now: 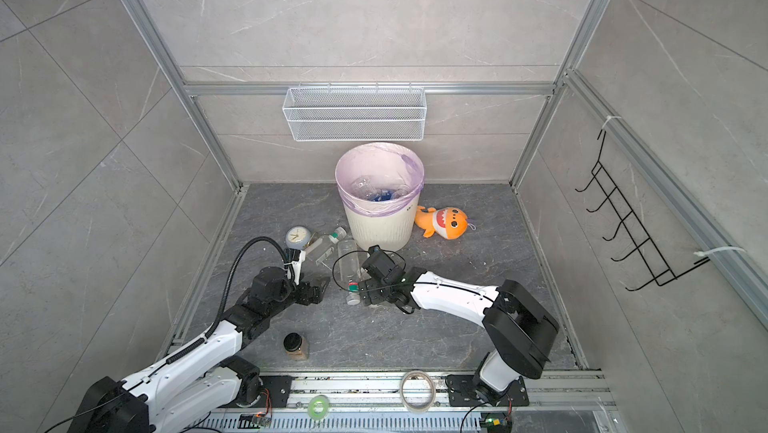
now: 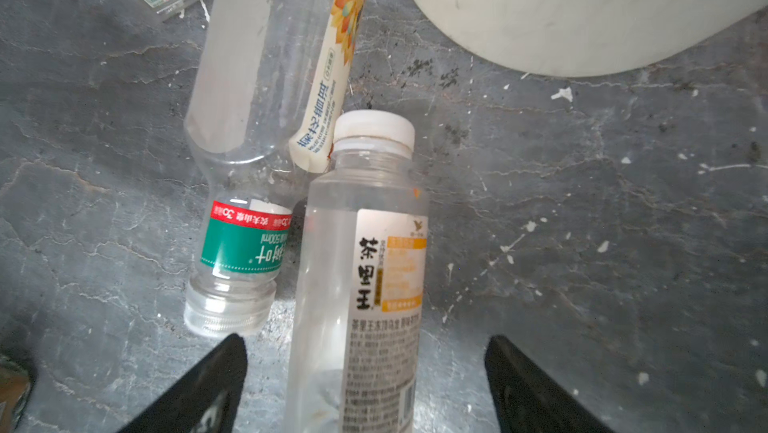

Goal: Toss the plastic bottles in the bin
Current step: 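Lower the right gripper onto the white-capped bottle with orange label, then close the right gripper on the orange-labelled bottle and lift it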

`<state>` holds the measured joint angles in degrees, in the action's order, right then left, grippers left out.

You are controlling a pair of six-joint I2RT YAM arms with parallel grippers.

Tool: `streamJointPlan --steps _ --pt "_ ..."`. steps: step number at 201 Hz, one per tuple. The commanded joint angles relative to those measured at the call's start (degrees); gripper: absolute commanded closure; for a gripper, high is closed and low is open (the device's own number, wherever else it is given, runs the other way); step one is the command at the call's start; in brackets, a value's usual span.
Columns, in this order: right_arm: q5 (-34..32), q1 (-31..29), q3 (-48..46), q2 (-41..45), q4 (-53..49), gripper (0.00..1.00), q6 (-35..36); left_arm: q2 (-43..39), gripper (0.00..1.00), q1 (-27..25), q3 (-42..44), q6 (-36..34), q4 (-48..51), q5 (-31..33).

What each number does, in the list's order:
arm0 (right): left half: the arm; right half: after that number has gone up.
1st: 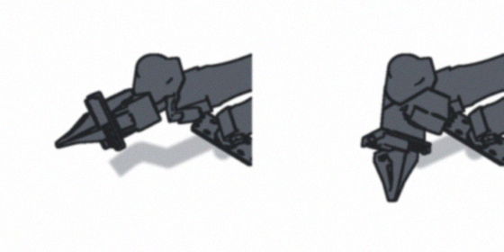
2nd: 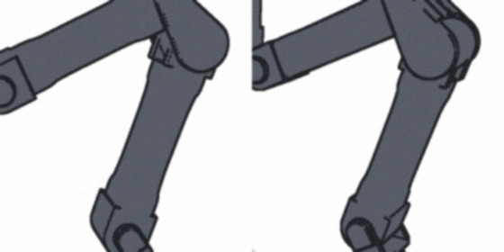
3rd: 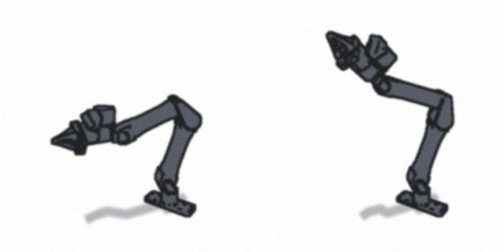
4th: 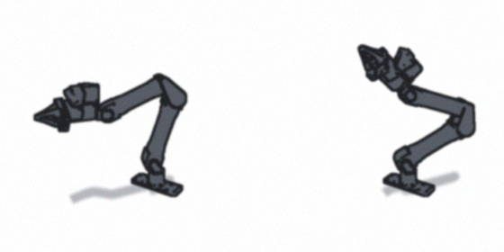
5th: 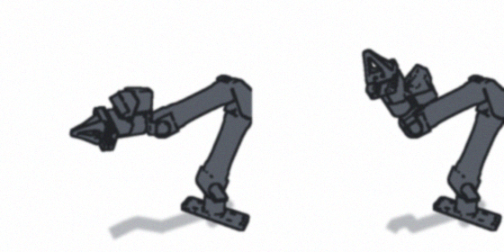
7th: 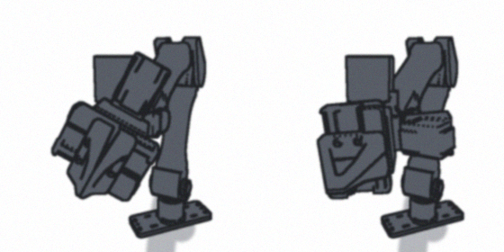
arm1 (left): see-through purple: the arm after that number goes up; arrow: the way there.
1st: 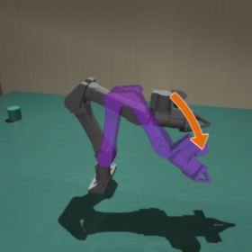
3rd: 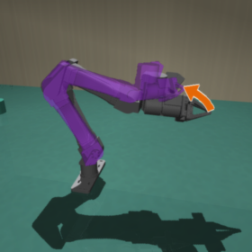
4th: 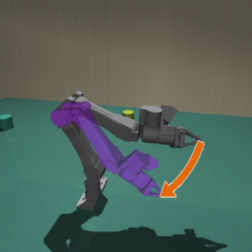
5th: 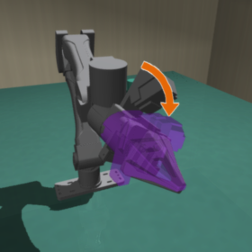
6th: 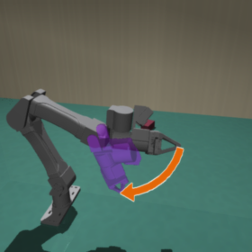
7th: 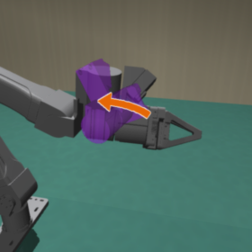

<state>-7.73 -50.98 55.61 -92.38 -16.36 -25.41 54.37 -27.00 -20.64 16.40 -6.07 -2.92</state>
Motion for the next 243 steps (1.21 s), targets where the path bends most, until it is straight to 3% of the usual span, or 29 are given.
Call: streamJointPlan --steps 1,99,150,243 --pt "-1.24 -0.48 2.1 -2.49 0.32 0.1 -0.71 0.3 0.03 0.11 -0.66 -0.89 -1.8 0.62" --pt "-1.59 -0.69 4.15 -8.81 0.49 0.26 -0.46 0.71 0.03 0.11 -0.8 -0.85 -1.84 0.75" --pt "-1.68 -0.78 4.76 -11.44 0.96 0.29 -0.41 0.84 0.04 0.11 -0.8 -0.85 -1.89 0.72" --pt "-3.22 -0.81 1.96 -9.89 1.7 0.51 -0.09 1.41 0.04 0.11 -1.05 -0.85 -2.1 0.51"
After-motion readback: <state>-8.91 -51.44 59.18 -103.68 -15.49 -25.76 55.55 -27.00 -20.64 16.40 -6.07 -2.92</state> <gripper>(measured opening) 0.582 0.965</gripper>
